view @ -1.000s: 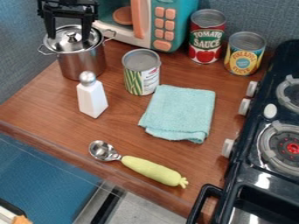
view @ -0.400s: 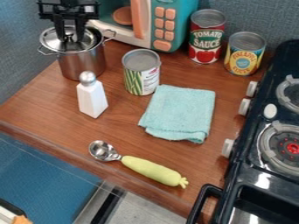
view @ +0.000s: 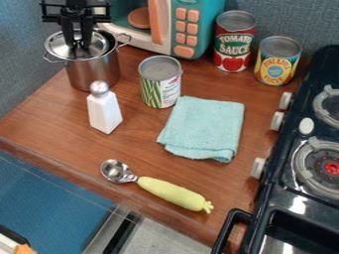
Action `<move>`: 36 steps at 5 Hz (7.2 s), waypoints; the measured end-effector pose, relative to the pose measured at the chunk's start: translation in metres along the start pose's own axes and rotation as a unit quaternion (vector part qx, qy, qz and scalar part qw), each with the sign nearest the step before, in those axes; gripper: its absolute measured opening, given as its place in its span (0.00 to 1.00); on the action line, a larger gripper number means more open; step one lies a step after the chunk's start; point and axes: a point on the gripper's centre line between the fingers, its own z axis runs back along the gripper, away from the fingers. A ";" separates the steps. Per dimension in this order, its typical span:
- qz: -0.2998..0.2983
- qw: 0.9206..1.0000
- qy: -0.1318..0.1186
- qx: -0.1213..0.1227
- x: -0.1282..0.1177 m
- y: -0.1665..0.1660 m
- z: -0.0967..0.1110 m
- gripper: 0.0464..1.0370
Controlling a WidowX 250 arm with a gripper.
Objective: Placed the metallic lid ontop of the cloth
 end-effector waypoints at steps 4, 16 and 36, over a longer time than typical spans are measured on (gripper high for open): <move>-0.062 0.997 -0.023 -0.040 -0.008 -0.019 0.011 0.24; -0.296 0.949 -0.039 -0.104 -0.129 -0.151 0.057 0.24; -0.309 0.949 0.063 0.019 -0.162 -0.145 -0.007 0.24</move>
